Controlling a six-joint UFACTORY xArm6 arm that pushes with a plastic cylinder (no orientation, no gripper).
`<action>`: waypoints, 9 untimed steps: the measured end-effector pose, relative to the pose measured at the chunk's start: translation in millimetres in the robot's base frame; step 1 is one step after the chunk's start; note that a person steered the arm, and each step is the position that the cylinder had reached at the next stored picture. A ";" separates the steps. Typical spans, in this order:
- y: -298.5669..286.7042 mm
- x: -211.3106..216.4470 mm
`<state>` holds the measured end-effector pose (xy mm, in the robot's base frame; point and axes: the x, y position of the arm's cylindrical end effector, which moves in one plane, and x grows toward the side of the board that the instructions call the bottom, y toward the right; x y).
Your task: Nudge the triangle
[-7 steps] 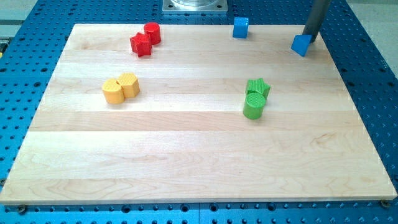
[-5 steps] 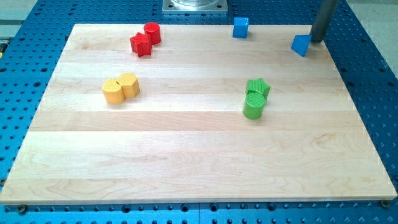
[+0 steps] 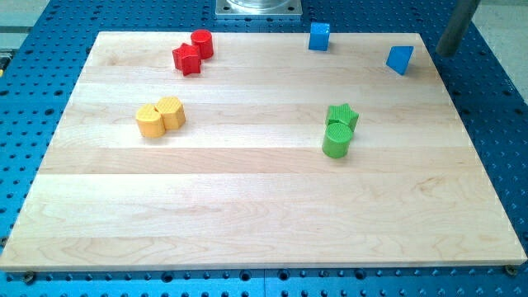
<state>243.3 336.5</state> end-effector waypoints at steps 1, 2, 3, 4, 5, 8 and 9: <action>9.0 0.6; 8.9 3.9; 8.9 6.6; 8.7 9.2; 8.4 12.4; 8.7 21.7; 9.1 24.1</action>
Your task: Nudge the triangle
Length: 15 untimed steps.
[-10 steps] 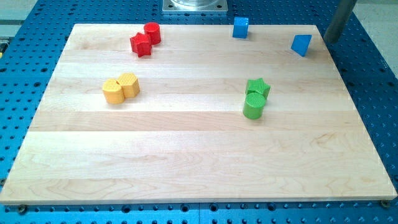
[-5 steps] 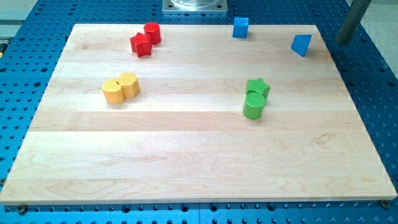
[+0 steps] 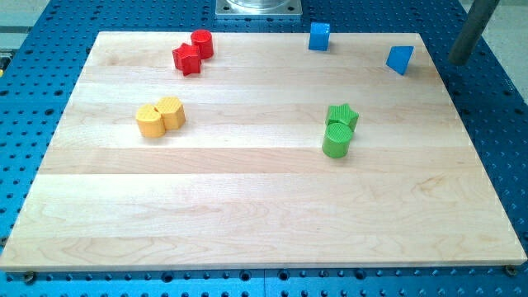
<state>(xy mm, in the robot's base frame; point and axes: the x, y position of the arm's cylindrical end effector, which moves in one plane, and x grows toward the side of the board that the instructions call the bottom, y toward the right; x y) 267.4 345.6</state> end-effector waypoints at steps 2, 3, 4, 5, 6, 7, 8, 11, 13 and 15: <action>-0.4 4.1; -0.7 6.8; -0.5 9.4; -0.3 11.5; -0.2 14.0; -0.7 16.8; -1.2 19.2; -0.4 24.8; -0.4 52.3; -83.6 70.1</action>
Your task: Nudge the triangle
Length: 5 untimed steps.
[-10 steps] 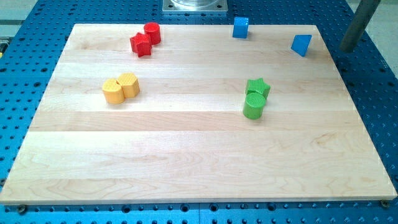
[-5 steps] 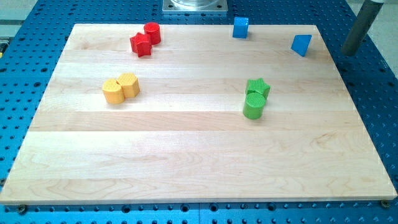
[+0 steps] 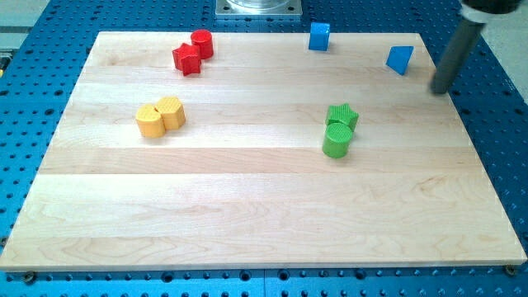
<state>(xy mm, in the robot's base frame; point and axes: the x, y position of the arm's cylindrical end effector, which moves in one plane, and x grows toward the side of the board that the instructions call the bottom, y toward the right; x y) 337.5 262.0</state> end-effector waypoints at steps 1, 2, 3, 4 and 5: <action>-22.0 -5.5; -21.5 -34.3; 8.4 -22.3; -1.5 -41.9; -8.8 -58.8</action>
